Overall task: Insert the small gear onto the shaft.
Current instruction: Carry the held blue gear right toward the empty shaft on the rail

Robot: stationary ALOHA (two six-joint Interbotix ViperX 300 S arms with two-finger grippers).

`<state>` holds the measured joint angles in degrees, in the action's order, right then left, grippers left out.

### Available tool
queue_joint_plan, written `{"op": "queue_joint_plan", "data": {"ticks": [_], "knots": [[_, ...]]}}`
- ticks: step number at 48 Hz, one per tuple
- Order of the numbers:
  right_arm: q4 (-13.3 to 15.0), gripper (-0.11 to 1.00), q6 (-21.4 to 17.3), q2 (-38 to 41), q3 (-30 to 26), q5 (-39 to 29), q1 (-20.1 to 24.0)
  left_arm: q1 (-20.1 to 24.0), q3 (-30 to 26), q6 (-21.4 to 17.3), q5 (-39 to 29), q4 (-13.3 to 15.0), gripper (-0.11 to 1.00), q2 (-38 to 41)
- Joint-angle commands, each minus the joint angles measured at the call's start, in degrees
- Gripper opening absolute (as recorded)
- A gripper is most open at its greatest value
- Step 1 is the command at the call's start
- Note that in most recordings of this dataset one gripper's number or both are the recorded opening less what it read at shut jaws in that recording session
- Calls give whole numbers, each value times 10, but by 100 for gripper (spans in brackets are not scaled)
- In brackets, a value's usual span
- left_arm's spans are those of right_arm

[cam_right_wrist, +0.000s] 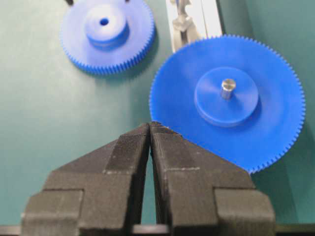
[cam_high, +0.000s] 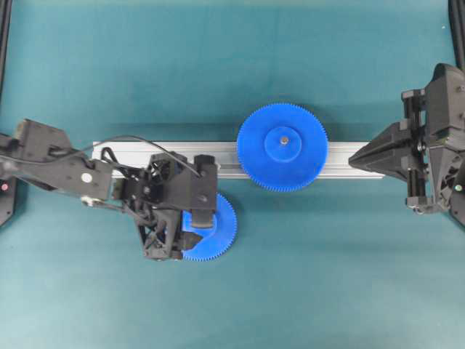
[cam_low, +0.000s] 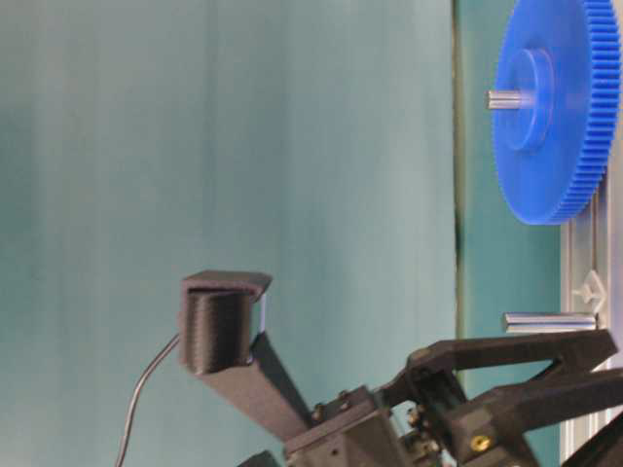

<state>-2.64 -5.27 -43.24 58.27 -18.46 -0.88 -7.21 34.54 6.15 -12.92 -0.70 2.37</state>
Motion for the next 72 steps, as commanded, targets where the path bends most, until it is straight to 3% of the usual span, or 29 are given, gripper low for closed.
{"op": "queue_joint_plan", "data": {"ticks": [1,22,72], "knots": [[-1,14,-5,-2,-4,3,-1,-4,-15,-1,2,-2,92,0],[-1,14,-5,-6,6,5,-2,-3,-37,-2,-45,-2,92,40],[-2,14,-6,-20,12,7,-2,-4,-49,3,-58,-2,91,72]]}}
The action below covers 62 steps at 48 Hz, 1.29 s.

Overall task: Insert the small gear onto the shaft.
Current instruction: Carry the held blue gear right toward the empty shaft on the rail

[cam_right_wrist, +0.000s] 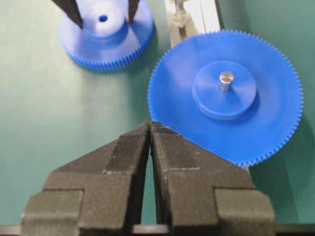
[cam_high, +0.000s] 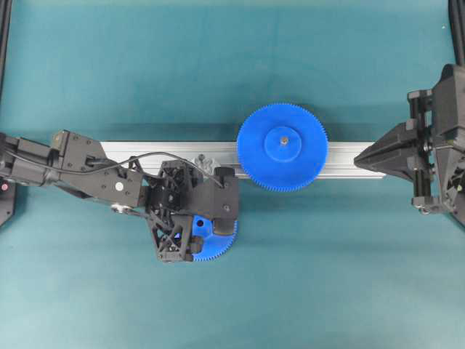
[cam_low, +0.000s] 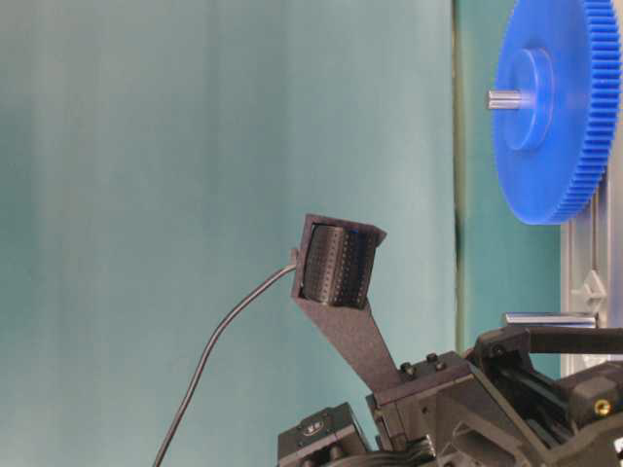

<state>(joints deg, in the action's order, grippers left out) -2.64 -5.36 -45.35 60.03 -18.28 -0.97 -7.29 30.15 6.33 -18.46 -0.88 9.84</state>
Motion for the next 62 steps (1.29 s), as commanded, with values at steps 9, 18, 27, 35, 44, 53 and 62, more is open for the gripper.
{"op": "queue_joint_plan", "data": {"ticks": [9,18,27,35,44,53,62], "knots": [[-2,14,-5,1,-5,4,-1,-3,-10,1,-35,0,90,-3],[-2,14,-5,1,-4,4,-1,-2,-19,-4,-73,0,79,-3],[-2,14,-5,1,-4,5,-1,-3,-25,-5,-76,0,71,-5],[-2,14,-5,1,-4,5,-1,-3,-29,-10,-73,0,71,-11],[-3,14,-5,1,-2,4,-1,-2,-33,-11,-68,0,71,-35],[-2,14,-5,-1,0,7,-1,-2,-33,-11,-68,-1,71,-73],[-2,14,-5,-5,5,20,-1,1,-34,-13,-77,-4,71,-115]]}}
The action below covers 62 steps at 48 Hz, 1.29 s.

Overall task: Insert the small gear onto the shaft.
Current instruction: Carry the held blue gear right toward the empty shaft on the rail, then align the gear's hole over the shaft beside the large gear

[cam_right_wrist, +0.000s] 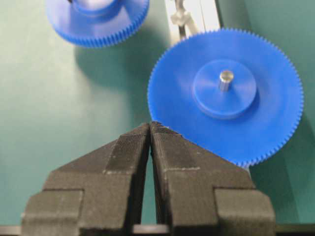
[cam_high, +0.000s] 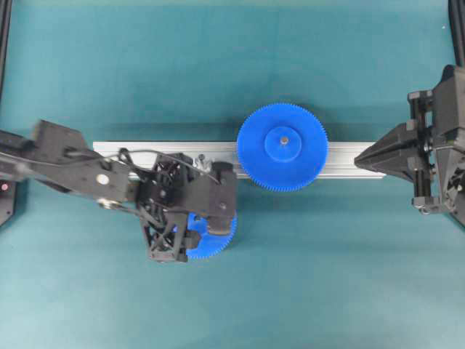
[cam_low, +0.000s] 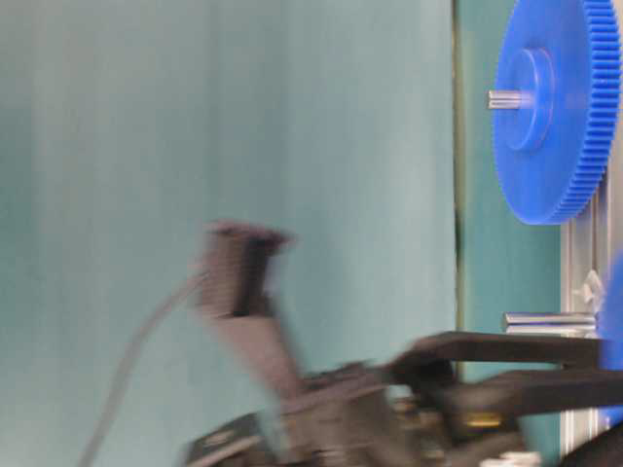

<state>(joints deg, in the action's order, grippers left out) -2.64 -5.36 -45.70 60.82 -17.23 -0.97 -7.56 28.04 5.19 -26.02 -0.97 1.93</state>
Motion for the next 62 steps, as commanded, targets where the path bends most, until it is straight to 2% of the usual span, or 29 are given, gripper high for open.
{"op": "queue_joint_plan", "data": {"ticks": [1,13,23,34,62], "knots": [[-2,14,-5,-2,-2,11,-1,6,-13,-3,-4,-3,71,-40],[-2,14,-5,-15,3,12,-1,52,-33,-36,-50,-3,71,-90],[-2,14,-5,-36,9,10,-1,92,-40,-68,-52,-3,71,-103],[-2,13,-5,-55,13,9,-1,104,-32,-99,-54,-3,71,-87],[-2,13,-5,-59,15,9,-1,126,-25,-114,-48,-3,71,-33]]}}
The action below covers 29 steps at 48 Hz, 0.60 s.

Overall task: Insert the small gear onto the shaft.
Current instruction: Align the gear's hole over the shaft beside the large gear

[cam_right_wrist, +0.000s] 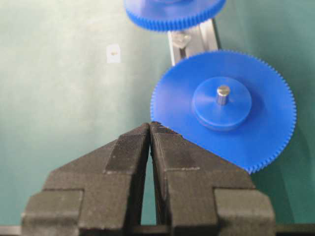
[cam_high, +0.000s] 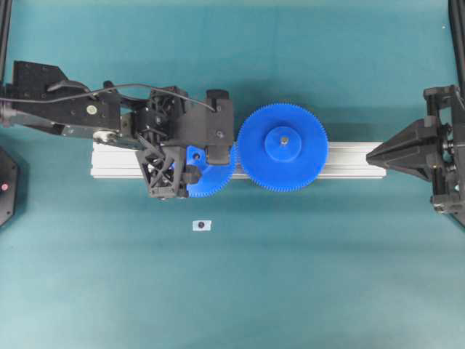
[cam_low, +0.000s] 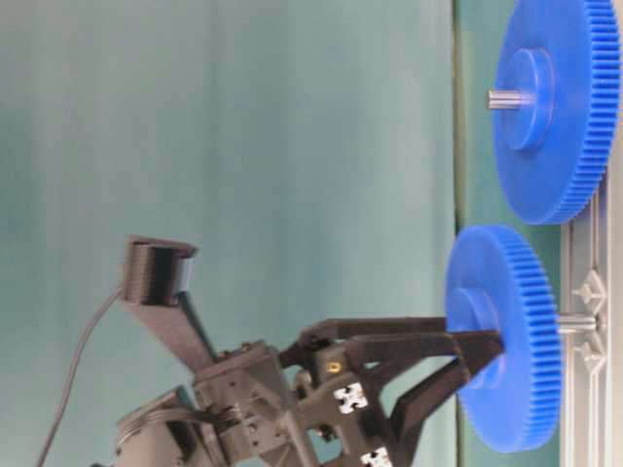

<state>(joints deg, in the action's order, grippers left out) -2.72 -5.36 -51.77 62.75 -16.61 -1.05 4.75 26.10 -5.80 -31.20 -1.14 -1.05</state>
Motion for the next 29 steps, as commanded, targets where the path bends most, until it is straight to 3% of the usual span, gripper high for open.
{"op": "queue_joint_plan", "data": {"ticks": [1,20,29], "knots": [[-2,14,-6,3,-4,3,0,3,-6,-7,4,-1,71,-3],[-2,14,-6,3,-2,4,0,11,-12,-25,11,-1,71,5],[-2,14,-25,2,2,5,0,14,-21,-25,12,-1,71,4]]}}
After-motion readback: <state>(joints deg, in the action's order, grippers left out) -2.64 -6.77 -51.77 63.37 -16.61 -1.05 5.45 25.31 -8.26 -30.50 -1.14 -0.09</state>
